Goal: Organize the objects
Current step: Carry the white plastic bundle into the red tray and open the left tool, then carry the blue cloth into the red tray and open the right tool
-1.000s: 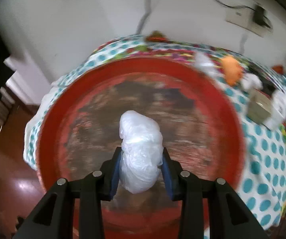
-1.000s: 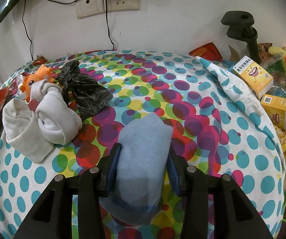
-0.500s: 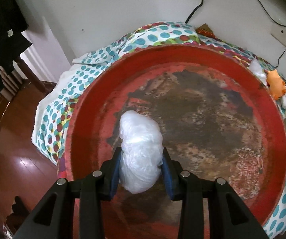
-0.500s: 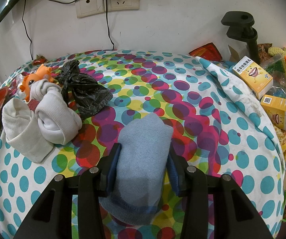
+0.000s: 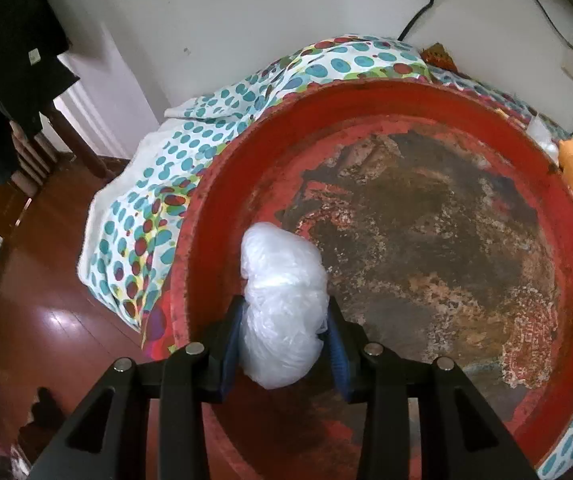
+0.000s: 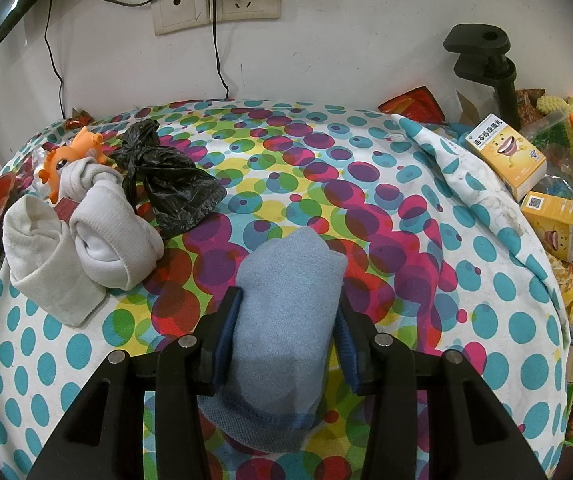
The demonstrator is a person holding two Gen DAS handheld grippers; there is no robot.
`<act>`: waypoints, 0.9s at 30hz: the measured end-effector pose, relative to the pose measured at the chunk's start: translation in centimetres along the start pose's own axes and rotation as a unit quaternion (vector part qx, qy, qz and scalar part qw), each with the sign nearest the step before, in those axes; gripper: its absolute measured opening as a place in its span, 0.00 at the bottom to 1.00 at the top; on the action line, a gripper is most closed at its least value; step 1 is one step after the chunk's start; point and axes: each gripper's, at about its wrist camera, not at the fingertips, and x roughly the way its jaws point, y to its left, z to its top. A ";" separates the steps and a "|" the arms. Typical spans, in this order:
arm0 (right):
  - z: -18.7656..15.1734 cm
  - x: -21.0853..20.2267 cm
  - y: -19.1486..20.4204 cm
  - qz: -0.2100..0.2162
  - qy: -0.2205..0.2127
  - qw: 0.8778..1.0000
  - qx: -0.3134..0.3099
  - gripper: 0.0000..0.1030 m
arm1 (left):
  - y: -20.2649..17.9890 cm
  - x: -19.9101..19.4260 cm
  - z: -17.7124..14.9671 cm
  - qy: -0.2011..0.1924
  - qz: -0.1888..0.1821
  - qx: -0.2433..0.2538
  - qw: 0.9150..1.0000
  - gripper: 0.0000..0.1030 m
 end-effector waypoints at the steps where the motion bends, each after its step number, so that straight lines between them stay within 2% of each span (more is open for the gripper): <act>1: 0.0 0.0 0.1 0.000 0.000 1.000 0.001 0.40 | 0.1 -0.1 -0.1 0.000 -0.003 0.000 1.000 0.38; 9: -0.1 -0.1 0.4 -0.008 0.000 1.000 0.008 0.40 | 0.3 -1.0 -0.6 -0.004 -0.025 -0.009 1.000 0.40; 12: 0.0 -0.1 0.5 -0.010 0.000 1.000 0.010 0.40 | 0.2 -1.6 -1.0 -0.005 -0.039 -0.012 0.999 0.46; 17: -0.1 -0.1 0.7 -0.013 0.000 1.000 0.014 0.41 | -0.4 -3.7 -1.7 -0.035 -0.038 -0.007 0.999 0.51; 22: -0.1 -0.2 0.7 -0.015 0.001 1.000 0.016 0.42 | -1.0 -6.2 -3.3 -0.073 -0.009 -0.016 0.997 0.53; 25: -0.1 -0.2 0.8 -0.018 0.001 1.000 0.017 0.43 | -1.9 -7.7 -4.7 -0.098 0.012 -0.006 0.995 0.54; 27: -0.1 -0.3 0.7 -0.023 0.001 0.999 0.022 0.43 | -2.5 -8.5 -5.6 -0.112 0.012 -0.001 0.994 0.55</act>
